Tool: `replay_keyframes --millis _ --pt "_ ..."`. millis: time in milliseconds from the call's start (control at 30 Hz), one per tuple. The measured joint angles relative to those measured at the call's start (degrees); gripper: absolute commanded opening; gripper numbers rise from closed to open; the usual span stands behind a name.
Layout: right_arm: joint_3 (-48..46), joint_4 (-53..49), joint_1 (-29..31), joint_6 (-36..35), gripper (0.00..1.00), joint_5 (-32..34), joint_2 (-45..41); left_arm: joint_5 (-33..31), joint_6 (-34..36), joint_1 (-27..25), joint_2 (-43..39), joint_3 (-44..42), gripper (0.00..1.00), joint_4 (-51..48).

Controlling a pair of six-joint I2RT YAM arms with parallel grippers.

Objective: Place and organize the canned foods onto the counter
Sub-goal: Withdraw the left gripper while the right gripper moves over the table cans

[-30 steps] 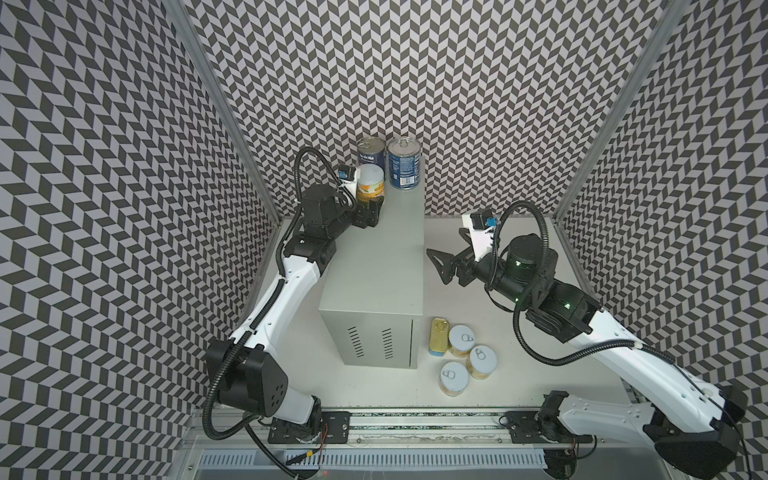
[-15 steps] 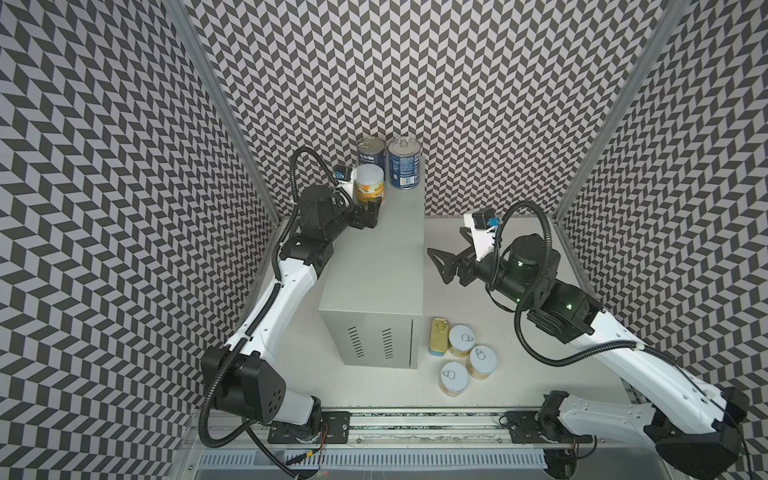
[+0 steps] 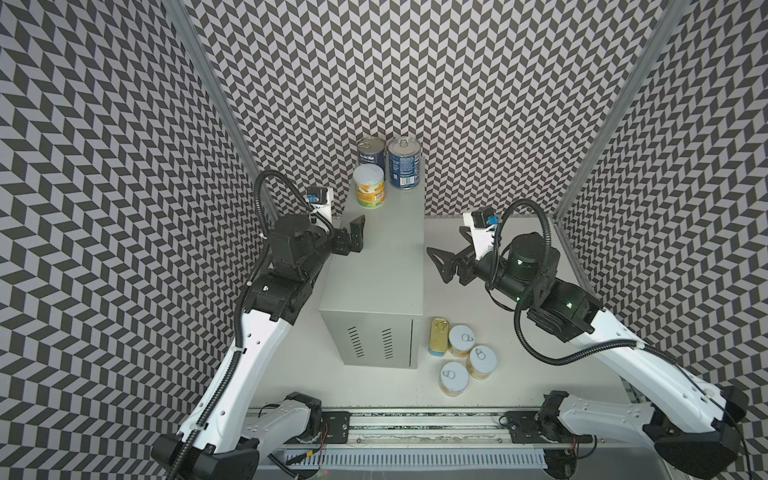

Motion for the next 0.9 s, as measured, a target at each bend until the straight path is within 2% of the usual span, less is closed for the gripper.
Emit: replay_keyframes --millis 267,500,700,900 --pt "2.6 -6.5 0.0 4.1 0.99 6.8 0.1 2.2 2.4 -10.7 -6.4 -0.5 1.0 -6.3" --pt "2.3 -15.7 -0.1 9.6 0.99 15.2 0.3 3.7 3.6 -19.9 -4.2 4.5 1.0 -11.0" --pt "-6.5 -20.3 -0.7 15.1 0.99 16.4 -0.8 3.7 5.0 -26.2 -0.8 8.6 1.0 -13.0" --pt "-17.1 -24.2 -0.8 20.9 0.99 14.4 -1.2 3.7 6.6 -29.2 0.8 9.0 1.0 -13.2"
